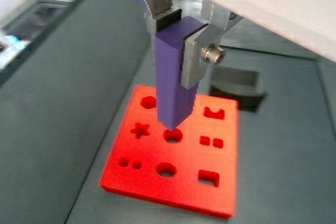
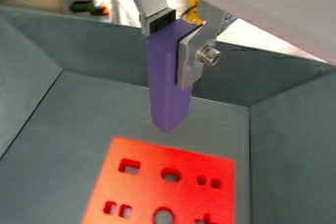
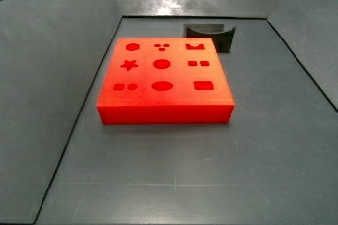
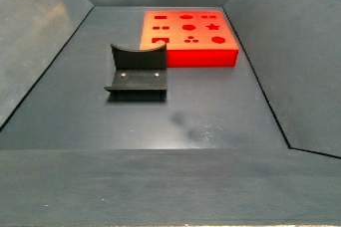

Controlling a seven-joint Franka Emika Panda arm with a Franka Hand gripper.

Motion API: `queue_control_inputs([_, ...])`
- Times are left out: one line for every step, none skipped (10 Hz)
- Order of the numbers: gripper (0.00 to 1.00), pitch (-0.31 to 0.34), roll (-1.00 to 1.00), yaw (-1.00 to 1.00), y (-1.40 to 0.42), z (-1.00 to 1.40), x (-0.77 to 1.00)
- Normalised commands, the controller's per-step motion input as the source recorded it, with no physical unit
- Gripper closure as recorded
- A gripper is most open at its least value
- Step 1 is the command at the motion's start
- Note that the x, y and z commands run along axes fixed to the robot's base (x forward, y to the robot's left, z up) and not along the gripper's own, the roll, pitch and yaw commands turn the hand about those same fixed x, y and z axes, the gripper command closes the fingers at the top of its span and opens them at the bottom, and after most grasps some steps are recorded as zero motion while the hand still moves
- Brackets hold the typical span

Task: Pick up the rectangle object. Move up. Move to above the board. Insert the rectangle object.
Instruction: Insert the rectangle object.

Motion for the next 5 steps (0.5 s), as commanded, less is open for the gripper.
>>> queue_control_inputs([1.00, 0.000, 0.00, -0.60, -0.08, -0.09, 0.48])
queue_control_inputs([1.00, 0.000, 0.00, -0.72, -0.07, -0.12, 0.35])
queue_control_inputs([1.00, 0.000, 0.00, -0.97, -0.02, -0.12, 0.05])
queue_control_inputs([1.00, 0.000, 0.00, -1.00, -0.01, -0.13, 0.00])
queue_control_inputs([1.00, 0.000, 0.00, -1.00, 0.00, -0.15, 0.00])
